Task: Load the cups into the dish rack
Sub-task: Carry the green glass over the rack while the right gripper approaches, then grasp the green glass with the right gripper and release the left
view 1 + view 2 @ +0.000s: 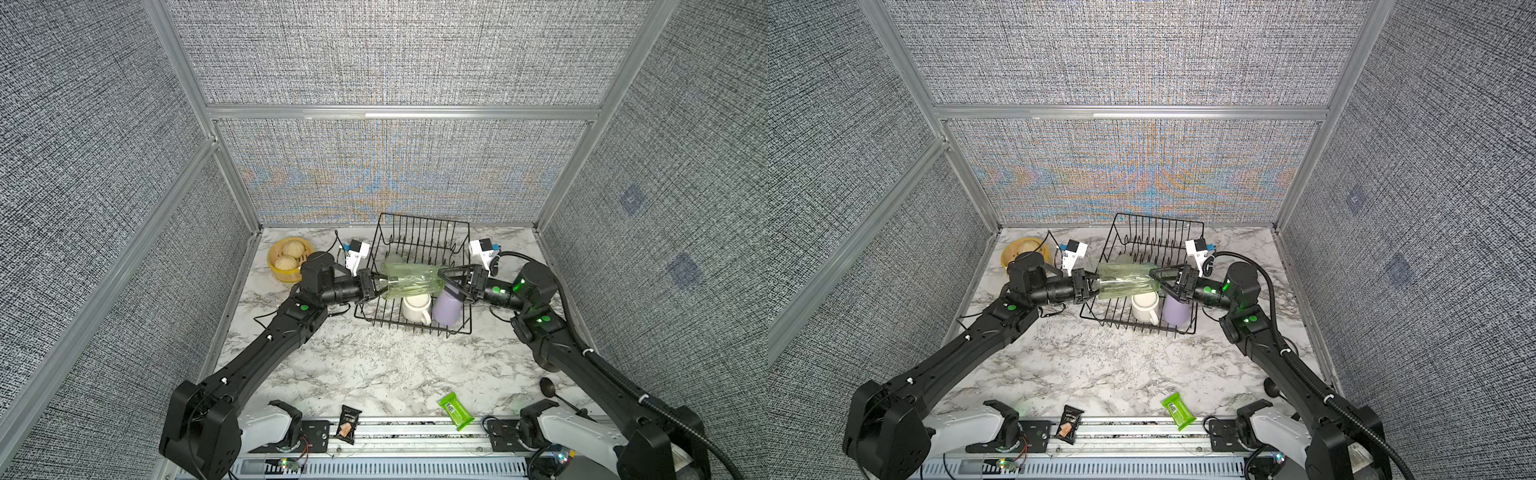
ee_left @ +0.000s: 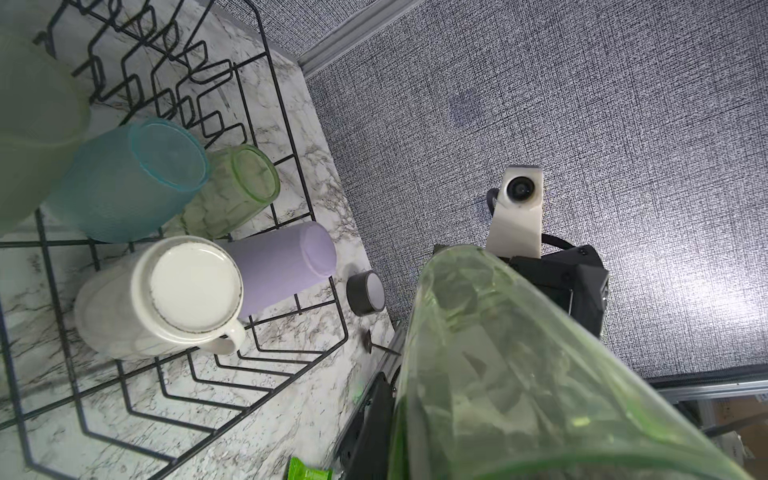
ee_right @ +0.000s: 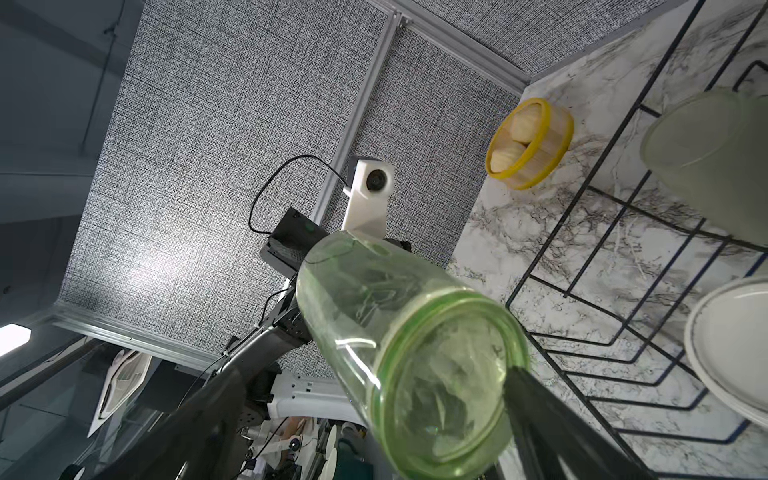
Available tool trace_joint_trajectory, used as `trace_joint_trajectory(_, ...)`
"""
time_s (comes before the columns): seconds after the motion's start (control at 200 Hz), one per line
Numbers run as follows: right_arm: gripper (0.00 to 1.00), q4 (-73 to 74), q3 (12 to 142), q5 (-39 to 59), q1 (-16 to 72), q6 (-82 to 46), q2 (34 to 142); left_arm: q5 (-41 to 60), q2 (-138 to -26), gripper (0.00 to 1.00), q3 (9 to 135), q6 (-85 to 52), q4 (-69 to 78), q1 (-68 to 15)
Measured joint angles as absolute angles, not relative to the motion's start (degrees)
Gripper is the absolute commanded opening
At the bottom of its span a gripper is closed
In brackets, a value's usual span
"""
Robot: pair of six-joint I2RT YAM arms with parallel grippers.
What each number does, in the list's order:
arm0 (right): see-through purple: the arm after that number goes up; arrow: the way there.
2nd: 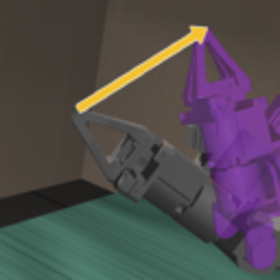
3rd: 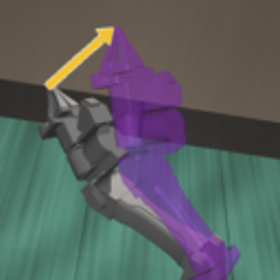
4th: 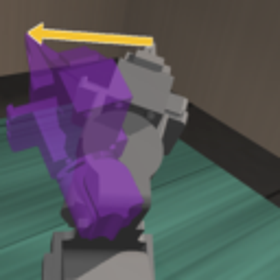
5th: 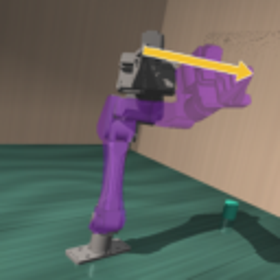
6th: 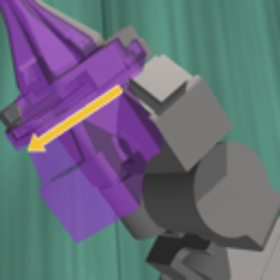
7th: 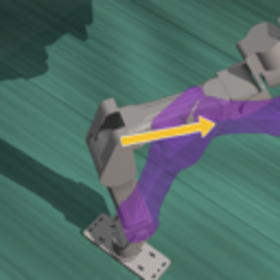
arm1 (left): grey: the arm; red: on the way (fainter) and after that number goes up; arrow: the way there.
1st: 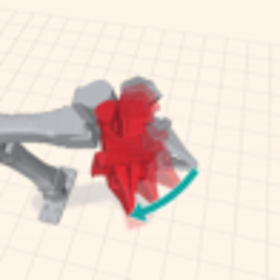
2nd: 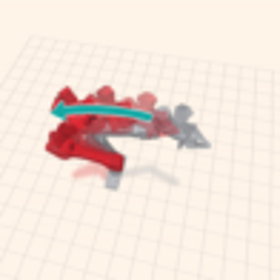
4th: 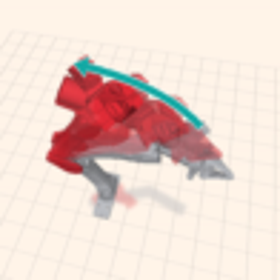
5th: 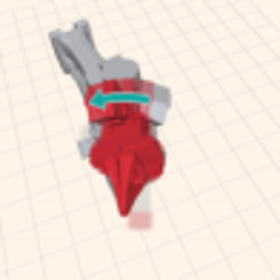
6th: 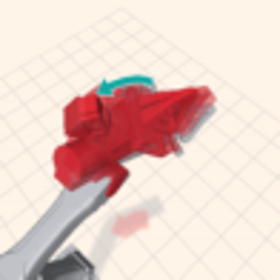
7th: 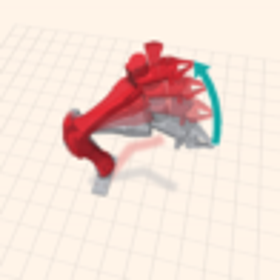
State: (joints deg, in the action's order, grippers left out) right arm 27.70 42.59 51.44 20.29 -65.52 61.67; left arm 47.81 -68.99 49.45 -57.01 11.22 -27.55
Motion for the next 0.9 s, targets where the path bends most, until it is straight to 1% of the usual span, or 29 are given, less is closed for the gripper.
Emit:
trace_joint_trajectory(0.06, 0.99, 27.38, 42.44, 51.13, 20.34, -64.77, 61.36, 47.72, -68.12, 0.00, 49.25, -56.90, 10.35, -27.57)
trace_joint_trajectory(0.25, 0.99, 16.88, 42.61, 45.71, 20.62, -59.99, 59.68, 46.70, -66.32, 0.00, 49.50, -54.28, 8.34, -27.62)
trace_joint_trajectory(0.385, 0.99, 17.21, 40.91, 44.03, 20.58, -58.81, 59.46, 45.89, -66.28, 0.00, 47.94, -54.04, 8.86, -27.62)
trace_joint_trajectory(0.51, 0.99, 23.97, 39.00, 45.21, 20.71, -62.37, 61.95, 46.19, -67.79, 0.00, 47.29, -55.59, 10.74, -27.59)
trace_joint_trajectory(0.645, 0.98, 35.53, 38.92, 48.56, 21.50, -68.84, 67.29, 47.03, -68.77, 0.00, 46.89, -57.23, 13.61, -27.62)
trace_joint_trajectory(0.78, 0.87, 47.97, 39.16, 51.09, 22.55, -75.13, 72.29, 47.88, -68.86, 0.00, 46.70, -58.06, 15.31, -27.62)
trace_joint_trajectory(0.895, 0.77, 54.92, 39.99, 51.70, 23.49, -79.00, 75.42, 48.23, -68.86, 0.00, 46.68, -58.06, 15.38, -27.62)
